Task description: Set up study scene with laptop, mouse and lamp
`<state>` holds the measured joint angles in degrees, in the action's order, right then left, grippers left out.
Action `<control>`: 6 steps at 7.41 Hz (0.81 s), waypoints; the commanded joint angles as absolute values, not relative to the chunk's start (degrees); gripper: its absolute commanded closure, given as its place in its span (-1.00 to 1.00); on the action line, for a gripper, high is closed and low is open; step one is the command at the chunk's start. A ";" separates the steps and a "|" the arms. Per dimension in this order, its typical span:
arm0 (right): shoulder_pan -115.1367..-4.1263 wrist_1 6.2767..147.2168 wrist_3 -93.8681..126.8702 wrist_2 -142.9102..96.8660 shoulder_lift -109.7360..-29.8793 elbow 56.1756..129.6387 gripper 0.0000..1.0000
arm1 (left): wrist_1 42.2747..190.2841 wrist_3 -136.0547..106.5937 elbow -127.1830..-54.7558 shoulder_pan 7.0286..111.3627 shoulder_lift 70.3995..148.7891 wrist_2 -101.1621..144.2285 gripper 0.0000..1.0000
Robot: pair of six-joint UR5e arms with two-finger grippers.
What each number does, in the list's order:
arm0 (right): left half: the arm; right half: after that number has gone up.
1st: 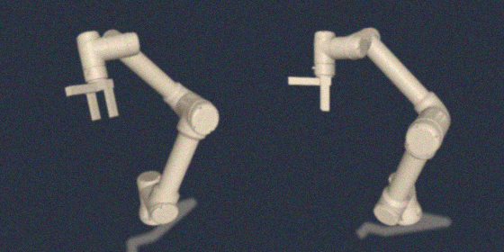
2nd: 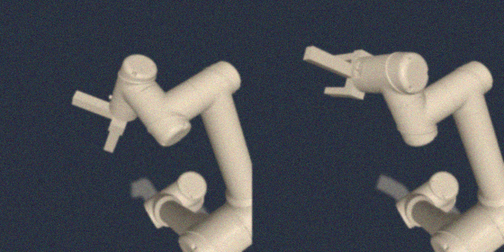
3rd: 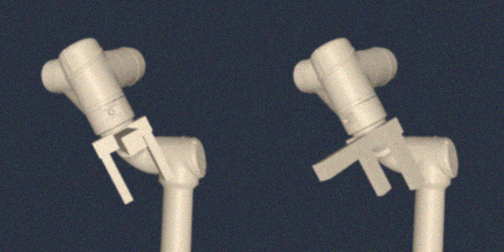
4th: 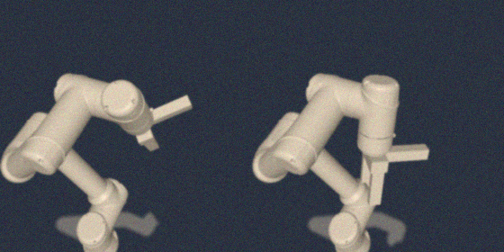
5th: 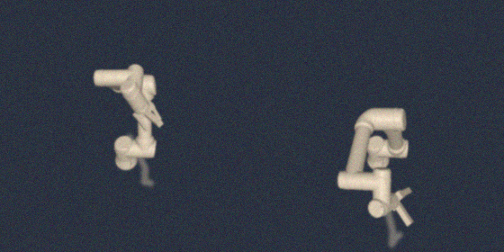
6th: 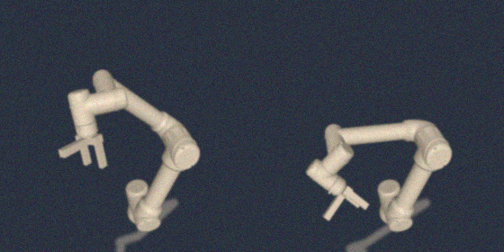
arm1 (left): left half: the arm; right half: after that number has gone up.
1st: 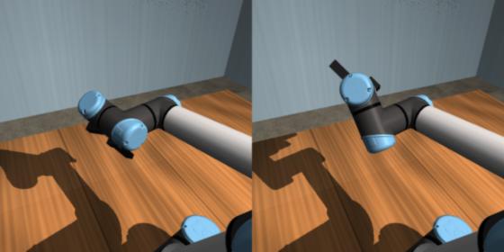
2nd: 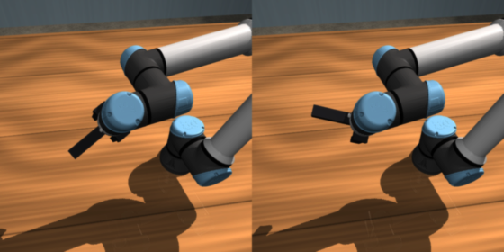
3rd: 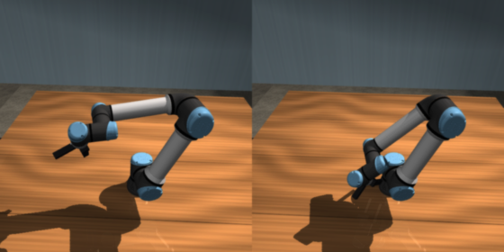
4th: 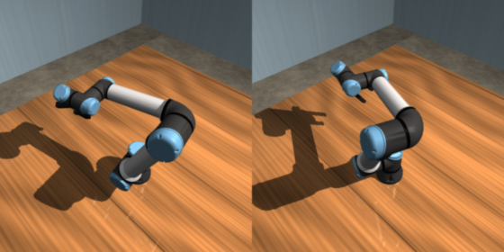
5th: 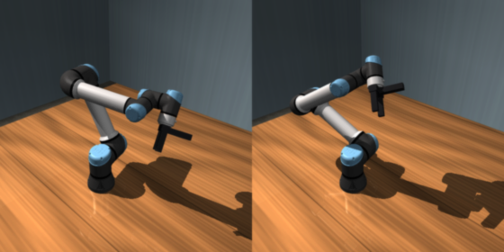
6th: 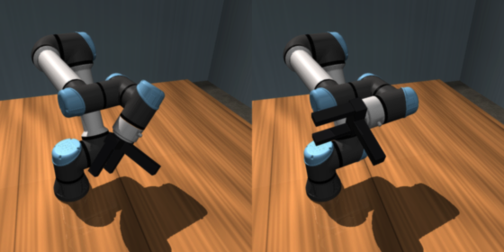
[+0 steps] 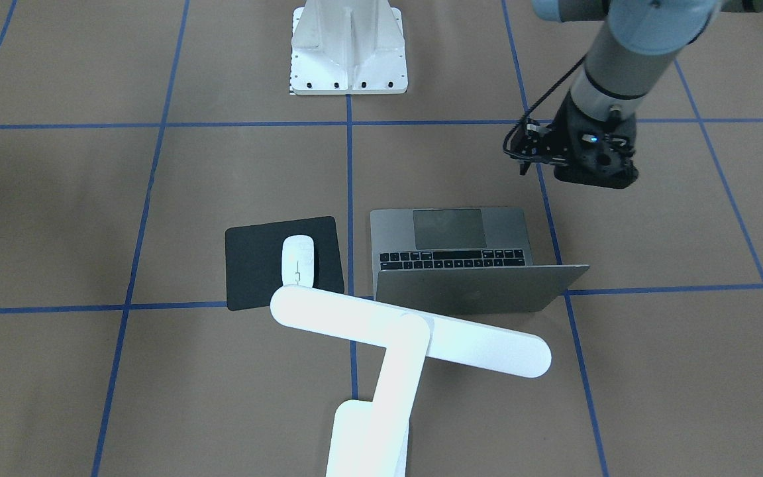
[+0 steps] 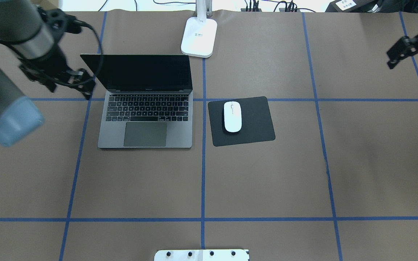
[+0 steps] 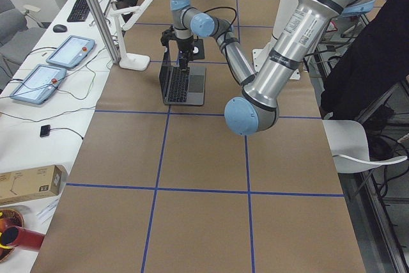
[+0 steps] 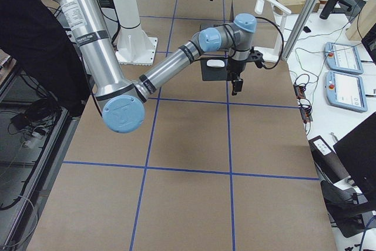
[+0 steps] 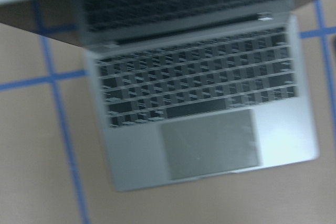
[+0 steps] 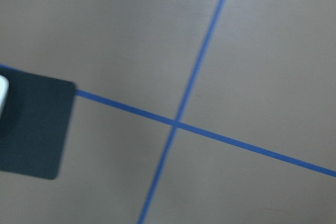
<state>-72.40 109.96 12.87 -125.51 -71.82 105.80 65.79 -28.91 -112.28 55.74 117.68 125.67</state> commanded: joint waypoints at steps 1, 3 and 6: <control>-80.73 105.82 5.23 -129.60 -76.28 99.27 -1.00 | 66.00 -13.33 -110.93 66.14 109.89 128.41 -0.98; -87.08 105.64 -5.15 -132.89 -79.44 94.93 -1.00 | 67.57 0.45 -100.35 75.98 109.69 133.40 -0.98; -87.45 102.68 -4.75 -132.63 -83.13 95.88 -1.00 | 79.77 8.26 -84.32 84.71 109.34 133.51 -0.98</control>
